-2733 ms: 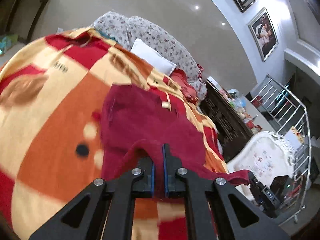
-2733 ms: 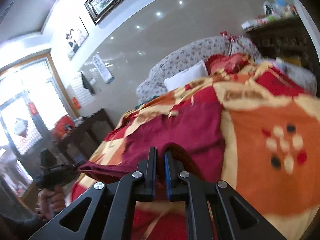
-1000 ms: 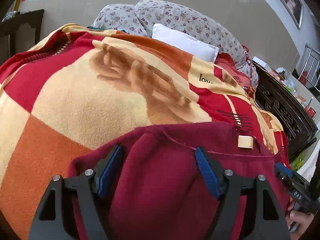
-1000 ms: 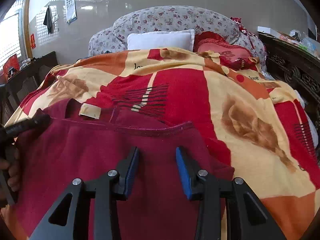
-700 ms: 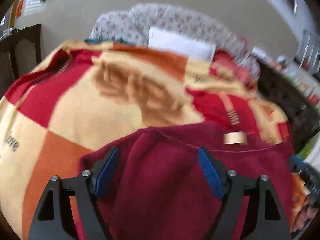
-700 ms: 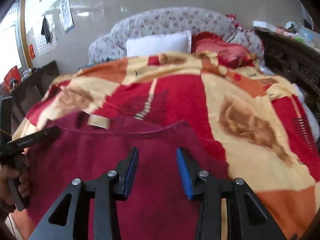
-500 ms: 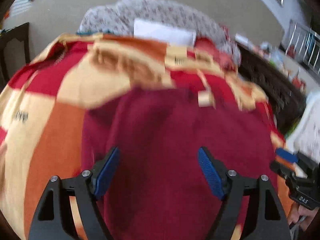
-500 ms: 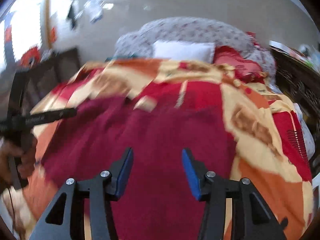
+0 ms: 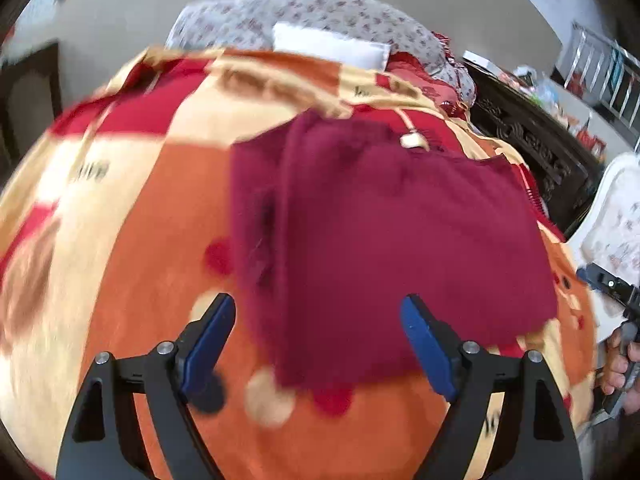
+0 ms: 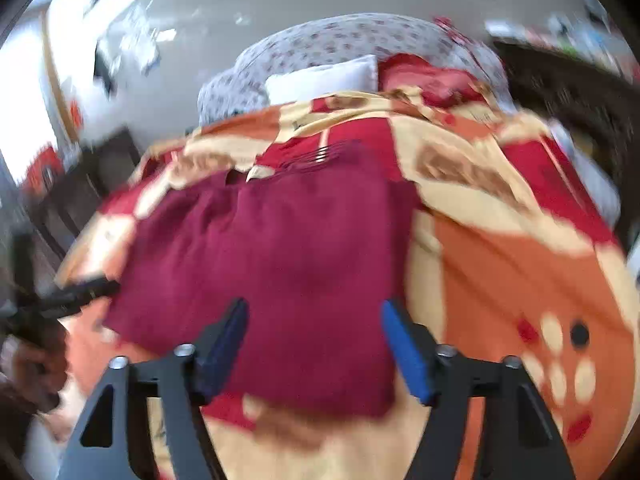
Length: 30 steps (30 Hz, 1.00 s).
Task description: Fold small clothes
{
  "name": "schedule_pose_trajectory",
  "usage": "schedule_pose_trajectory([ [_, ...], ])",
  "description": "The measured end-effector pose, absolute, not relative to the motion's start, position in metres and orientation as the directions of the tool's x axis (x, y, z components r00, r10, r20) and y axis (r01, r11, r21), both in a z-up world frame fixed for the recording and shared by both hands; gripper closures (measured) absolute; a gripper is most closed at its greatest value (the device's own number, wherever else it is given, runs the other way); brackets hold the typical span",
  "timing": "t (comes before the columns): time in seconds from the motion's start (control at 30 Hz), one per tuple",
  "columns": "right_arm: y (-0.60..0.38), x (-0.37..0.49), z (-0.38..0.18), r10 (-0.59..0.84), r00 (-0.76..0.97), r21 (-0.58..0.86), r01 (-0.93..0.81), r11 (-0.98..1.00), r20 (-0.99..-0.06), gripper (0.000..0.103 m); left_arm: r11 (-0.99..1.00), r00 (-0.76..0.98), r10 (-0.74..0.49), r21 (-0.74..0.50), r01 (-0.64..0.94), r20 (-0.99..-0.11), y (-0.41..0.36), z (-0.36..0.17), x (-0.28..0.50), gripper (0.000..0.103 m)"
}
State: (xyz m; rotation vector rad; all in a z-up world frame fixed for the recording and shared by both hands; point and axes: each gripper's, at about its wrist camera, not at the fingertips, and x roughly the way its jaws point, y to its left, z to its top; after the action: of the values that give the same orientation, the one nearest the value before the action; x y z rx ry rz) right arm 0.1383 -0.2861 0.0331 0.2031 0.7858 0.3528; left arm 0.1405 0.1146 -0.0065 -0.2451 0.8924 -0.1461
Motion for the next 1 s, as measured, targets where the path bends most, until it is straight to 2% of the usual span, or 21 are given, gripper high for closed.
schedule_pose_trajectory([
  [0.03,-0.298,0.131,0.030,0.427,0.637,0.382,-0.217,0.898,-0.642,0.024,0.951,0.599,-0.254,-0.308,0.013,-0.759,0.123,-0.012,0.135,0.019],
  [0.1,-0.333,0.122,0.010,0.573,0.577,0.628,-0.129,0.767,-0.582,0.024,0.920,0.561,-0.318,-0.391,-0.011,-0.764,0.135,-0.023,0.125,0.019],
  [0.17,-0.345,0.120,-0.011,0.652,0.538,0.744,-0.066,0.665,-0.534,0.022,0.891,0.529,-0.373,-0.453,-0.024,-0.762,0.139,-0.032,0.118,0.019],
  [0.23,-0.338,0.120,-0.029,0.712,0.480,0.794,-0.052,0.606,-0.512,0.022,0.866,0.508,-0.415,-0.499,-0.032,-0.755,0.138,-0.041,0.114,0.019],
  [0.33,-0.326,0.124,-0.047,0.695,0.452,0.774,-0.015,0.633,-0.560,0.022,0.870,0.496,-0.422,-0.493,-0.016,-0.759,0.128,-0.048,0.113,0.019],
  [0.43,-0.328,0.137,-0.064,0.734,0.475,0.840,0.023,0.542,-0.486,0.022,0.849,0.500,-0.458,-0.528,0.002,-0.735,0.124,-0.049,0.121,0.015],
  [0.6,-0.324,0.144,-0.068,0.726,0.521,0.849,-0.005,0.528,-0.449,0.023,0.754,0.507,-0.558,-0.656,-0.020,-0.657,0.133,-0.055,0.138,0.011],
  [0.7,-0.322,0.127,-0.068,0.716,0.534,0.803,-0.109,0.586,-0.450,0.025,0.666,0.515,-0.614,-0.743,-0.069,-0.598,0.145,-0.061,0.148,0.011],
  [0.83,-0.323,0.117,-0.070,0.717,0.559,0.794,-0.161,0.587,-0.416,0.025,0.631,0.503,-0.637,-0.770,-0.094,-0.584,0.142,-0.061,0.159,0.011],
  [1.0,-0.328,0.118,-0.076,0.733,0.560,0.808,-0.177,0.562,-0.387,0.026,0.560,0.490,-0.700,-0.825,-0.076,-0.520,0.137,-0.060,0.152,0.012],
])
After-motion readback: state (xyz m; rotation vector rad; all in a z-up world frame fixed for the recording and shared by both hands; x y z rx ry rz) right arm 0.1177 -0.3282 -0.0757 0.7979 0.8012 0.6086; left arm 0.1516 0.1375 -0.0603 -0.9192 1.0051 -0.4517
